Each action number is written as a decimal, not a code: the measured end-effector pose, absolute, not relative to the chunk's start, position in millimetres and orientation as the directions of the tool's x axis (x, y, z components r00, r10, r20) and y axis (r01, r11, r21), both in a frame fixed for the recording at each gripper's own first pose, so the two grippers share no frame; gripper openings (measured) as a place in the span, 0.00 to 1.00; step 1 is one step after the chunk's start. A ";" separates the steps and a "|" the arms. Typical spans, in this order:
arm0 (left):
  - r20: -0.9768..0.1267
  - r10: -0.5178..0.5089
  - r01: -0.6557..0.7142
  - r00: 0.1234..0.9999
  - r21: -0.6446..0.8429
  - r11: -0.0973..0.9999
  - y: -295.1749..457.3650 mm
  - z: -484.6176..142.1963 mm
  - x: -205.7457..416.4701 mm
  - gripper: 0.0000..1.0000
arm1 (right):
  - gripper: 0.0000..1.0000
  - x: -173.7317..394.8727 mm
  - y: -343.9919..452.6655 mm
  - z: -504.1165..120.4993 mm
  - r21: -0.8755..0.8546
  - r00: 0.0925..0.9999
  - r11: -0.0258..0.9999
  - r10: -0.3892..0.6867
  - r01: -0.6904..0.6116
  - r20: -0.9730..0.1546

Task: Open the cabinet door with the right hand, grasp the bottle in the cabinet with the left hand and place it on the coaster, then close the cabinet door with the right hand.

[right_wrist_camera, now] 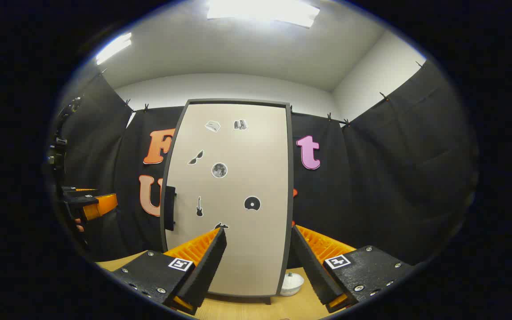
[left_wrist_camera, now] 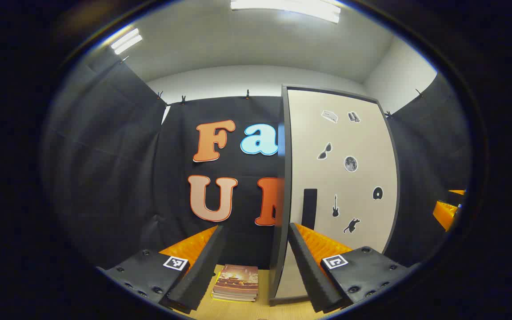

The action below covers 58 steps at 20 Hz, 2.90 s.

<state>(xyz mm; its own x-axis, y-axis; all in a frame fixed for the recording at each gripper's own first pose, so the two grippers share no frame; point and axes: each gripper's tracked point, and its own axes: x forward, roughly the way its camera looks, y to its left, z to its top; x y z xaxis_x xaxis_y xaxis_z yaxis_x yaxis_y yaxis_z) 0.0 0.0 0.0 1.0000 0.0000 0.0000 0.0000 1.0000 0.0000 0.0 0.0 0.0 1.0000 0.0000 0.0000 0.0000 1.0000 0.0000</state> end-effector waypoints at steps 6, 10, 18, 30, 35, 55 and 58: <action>0.026 -0.051 0.050 0.998 0.022 0.998 -13.4 14.7 1.2 0.94 | 0.93 9.8 1.6 -2.7 0.055 0.999 0.998 0.009 -0.007 -0.038; -0.011 -0.055 0.055 0.998 0.009 0.998 -11.5 2.5 0.9 0.94 | 0.93 13.2 9.1 -0.7 0.032 0.999 0.999 0.036 -0.035 -0.029; -0.035 -0.045 0.046 0.998 0.029 0.999 -0.4 -10.1 -0.6 0.96 | 0.94 26.7 30.1 -8.6 0.056 0.995 0.996 0.077 -0.074 -0.059; -0.066 0.086 -0.080 0.994 0.090 0.993 68.8 -23.2 -24.9 0.94 | 0.94 68.2 135.6 -44.1 0.149 0.951 0.961 0.256 -0.232 -0.174; -0.088 0.157 -0.149 0.984 0.096 0.984 108.3 -34.3 -30.4 0.94 | 0.94 97.8 183.2 -55.0 0.174 0.917 0.943 0.319 -0.283 -0.238; -0.131 0.202 -0.188 0.970 0.114 0.976 170.8 -56.2 -27.7 0.94 | 0.65 198.7 256.5 -72.8 0.193 0.898 0.966 0.232 -0.169 -0.374; -0.136 0.197 -0.182 0.971 0.114 0.977 175.2 -58.4 -28.6 0.94 | 0.46 197.6 263.4 -81.5 0.144 0.888 0.977 0.201 -0.155 -0.414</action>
<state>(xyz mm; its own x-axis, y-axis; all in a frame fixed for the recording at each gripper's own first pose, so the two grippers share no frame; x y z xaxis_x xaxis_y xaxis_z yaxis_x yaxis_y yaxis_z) -28.6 175.2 -58.4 0.9708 0.1973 -0.1365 -0.1824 0.9766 0.1140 197.6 263.4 -81.5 0.8879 0.2014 -0.4137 -0.1546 0.9774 0.1441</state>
